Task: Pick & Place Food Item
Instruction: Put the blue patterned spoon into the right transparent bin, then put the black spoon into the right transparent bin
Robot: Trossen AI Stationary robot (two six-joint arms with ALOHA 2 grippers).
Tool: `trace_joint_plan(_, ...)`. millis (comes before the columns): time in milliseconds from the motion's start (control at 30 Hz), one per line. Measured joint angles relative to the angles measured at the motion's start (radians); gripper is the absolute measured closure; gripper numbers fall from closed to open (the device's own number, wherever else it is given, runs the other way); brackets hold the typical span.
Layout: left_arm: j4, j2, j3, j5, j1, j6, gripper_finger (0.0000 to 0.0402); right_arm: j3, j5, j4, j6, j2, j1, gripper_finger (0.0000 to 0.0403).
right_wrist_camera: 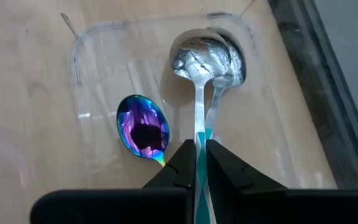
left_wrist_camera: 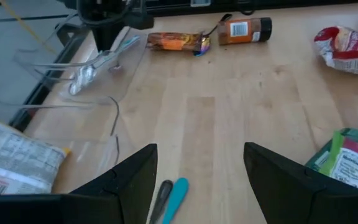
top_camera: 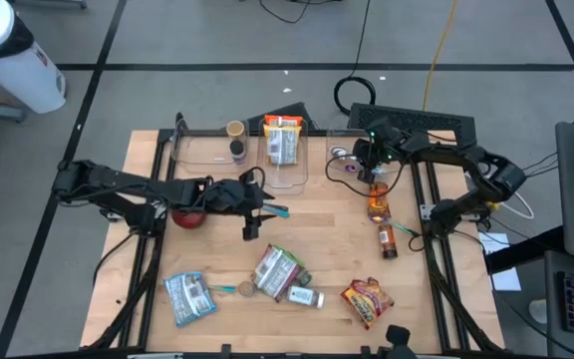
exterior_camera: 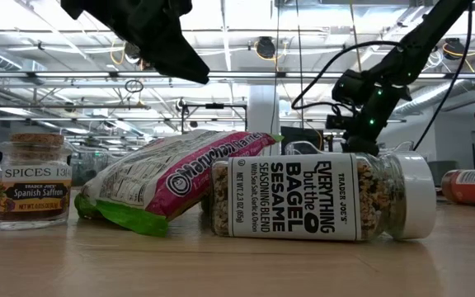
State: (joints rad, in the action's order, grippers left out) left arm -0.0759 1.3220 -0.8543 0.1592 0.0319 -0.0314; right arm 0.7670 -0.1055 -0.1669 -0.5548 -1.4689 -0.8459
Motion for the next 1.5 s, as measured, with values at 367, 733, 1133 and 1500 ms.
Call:
trace_joint_plan(367,0.018,0.000,0.000,-0.133,-0.066,-0.054,0.0153,0.000,0.000,-0.002,0.007,0.000,0.000,0.0387)
trace_joint_plan(733,0.017,0.000,0.000,-0.136,-0.077,-0.073,0.0153,0.000,0.004,0.000,-0.003,0.000,0.000,0.0377)
trace_joint_plan(1133,0.033,0.000,0.000,-0.133,-0.077,-0.082,0.0153,0.010,0.008,0.029,0.046,0.020,0.009,0.0283)
trace_joint_plan(1500,-0.025,-0.003,0.000,-0.051,-0.077,-0.152,0.0153,0.010,0.001,0.009,0.138,0.302,0.118,0.0232)
